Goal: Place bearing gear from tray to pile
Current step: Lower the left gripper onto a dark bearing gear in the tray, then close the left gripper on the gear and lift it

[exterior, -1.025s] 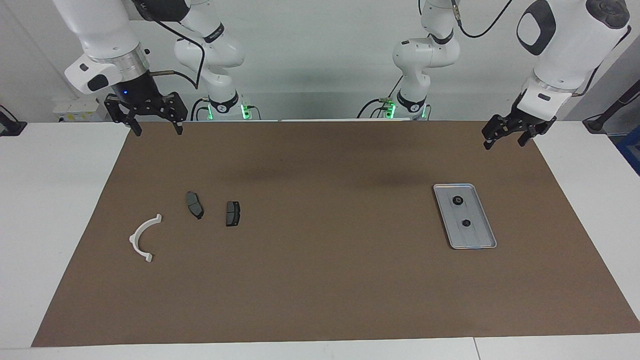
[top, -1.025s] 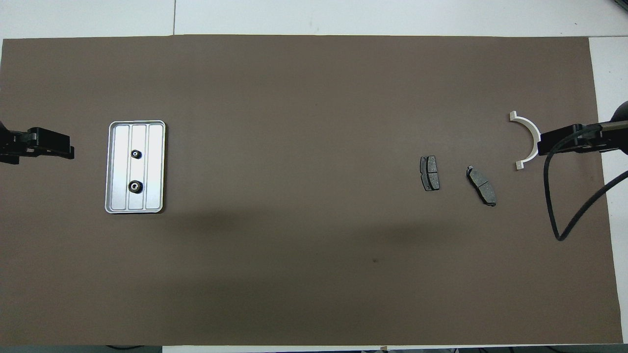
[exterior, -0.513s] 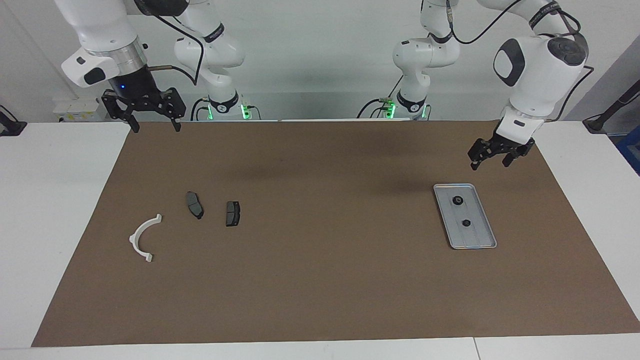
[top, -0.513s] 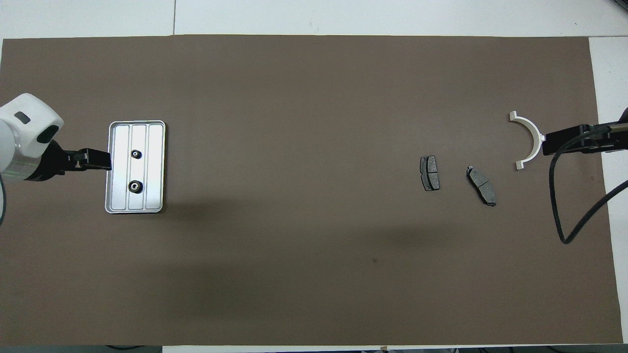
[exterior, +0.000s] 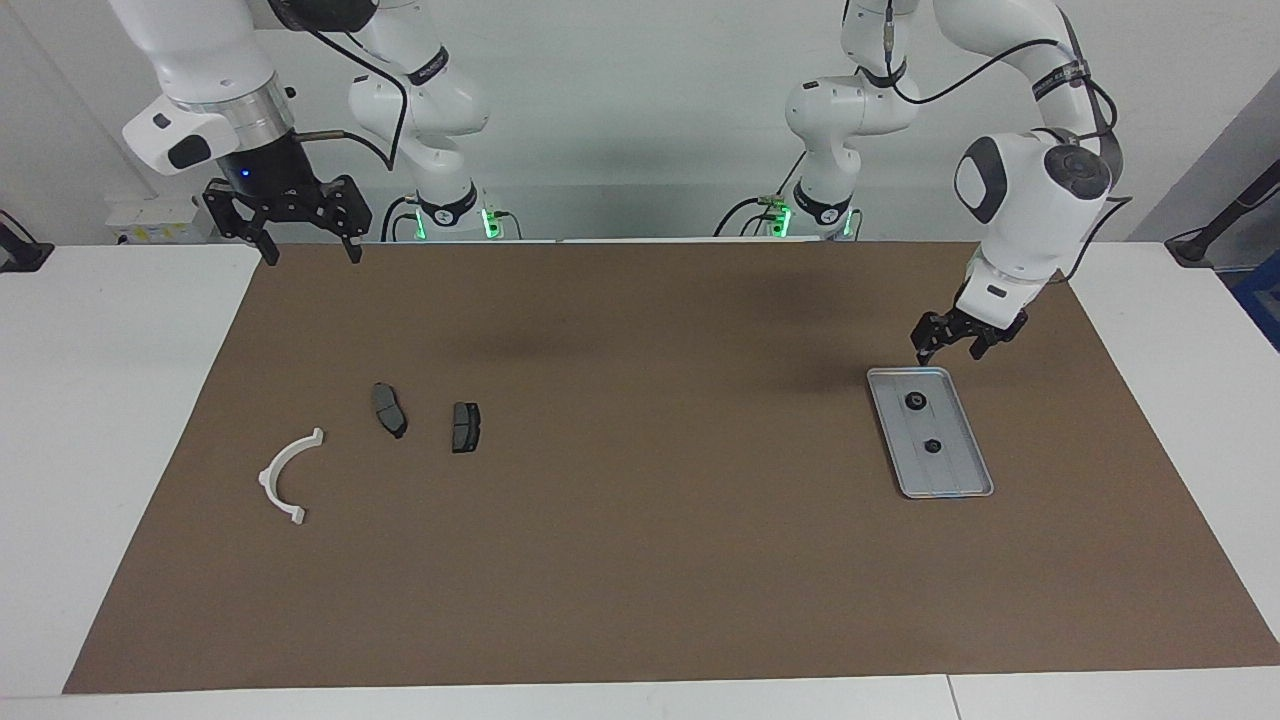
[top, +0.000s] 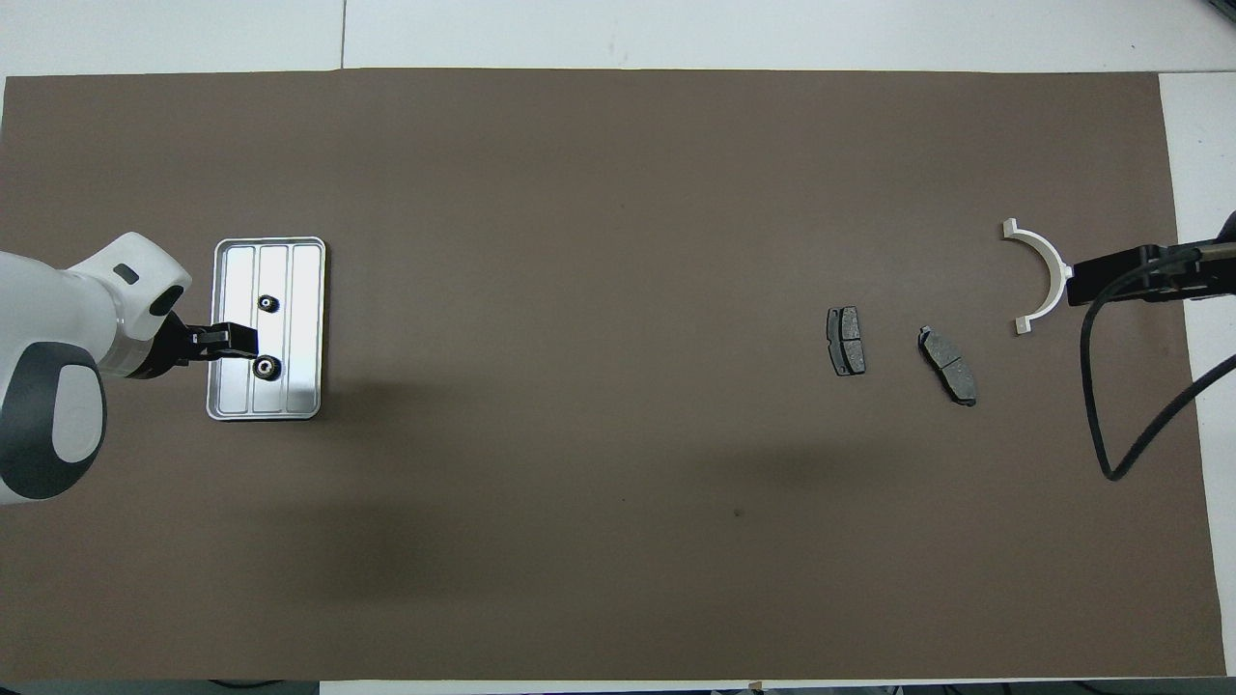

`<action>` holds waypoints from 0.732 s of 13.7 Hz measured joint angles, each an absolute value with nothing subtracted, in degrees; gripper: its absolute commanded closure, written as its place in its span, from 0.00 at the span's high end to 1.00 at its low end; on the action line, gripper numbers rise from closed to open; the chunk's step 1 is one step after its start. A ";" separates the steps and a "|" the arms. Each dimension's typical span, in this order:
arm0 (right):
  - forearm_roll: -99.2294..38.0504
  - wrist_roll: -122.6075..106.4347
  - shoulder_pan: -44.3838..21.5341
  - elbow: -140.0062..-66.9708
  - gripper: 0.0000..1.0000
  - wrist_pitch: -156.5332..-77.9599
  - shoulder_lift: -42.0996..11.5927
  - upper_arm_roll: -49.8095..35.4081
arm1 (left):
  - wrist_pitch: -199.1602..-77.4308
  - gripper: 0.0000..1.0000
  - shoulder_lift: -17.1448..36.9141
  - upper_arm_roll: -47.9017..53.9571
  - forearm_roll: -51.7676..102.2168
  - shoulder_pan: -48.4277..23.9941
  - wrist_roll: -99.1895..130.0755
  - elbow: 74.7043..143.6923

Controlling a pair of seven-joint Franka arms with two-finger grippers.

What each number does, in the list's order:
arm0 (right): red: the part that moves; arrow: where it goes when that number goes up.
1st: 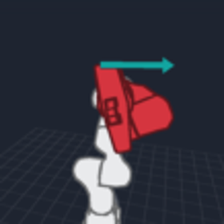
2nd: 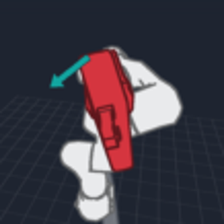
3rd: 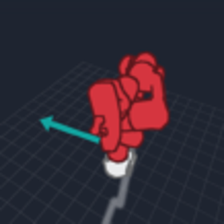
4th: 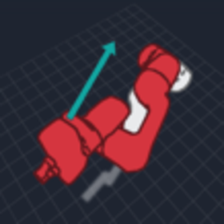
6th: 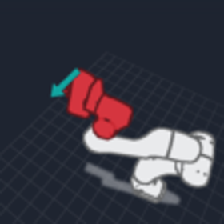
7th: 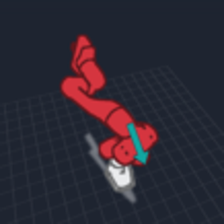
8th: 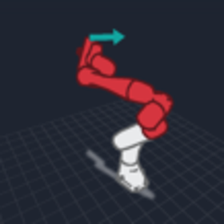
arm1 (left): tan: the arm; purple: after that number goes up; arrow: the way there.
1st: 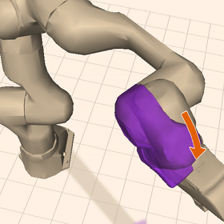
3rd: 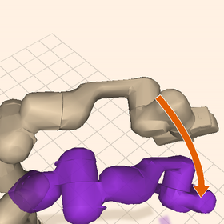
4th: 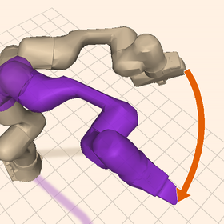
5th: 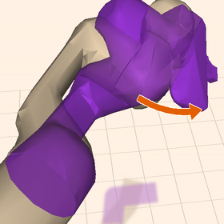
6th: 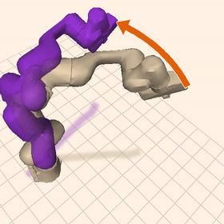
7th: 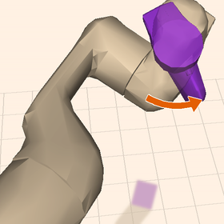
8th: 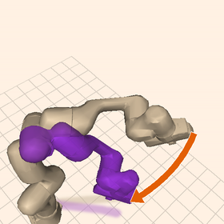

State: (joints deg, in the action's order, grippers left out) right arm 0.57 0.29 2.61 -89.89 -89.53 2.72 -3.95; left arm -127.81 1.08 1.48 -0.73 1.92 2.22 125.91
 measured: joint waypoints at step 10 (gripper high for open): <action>0.38 0.28 2.57 -89.89 1.00 -89.53 2.72 -4.03 | -132.36 0.75 8.49 1.59 -0.73 2.11 3.53 126.48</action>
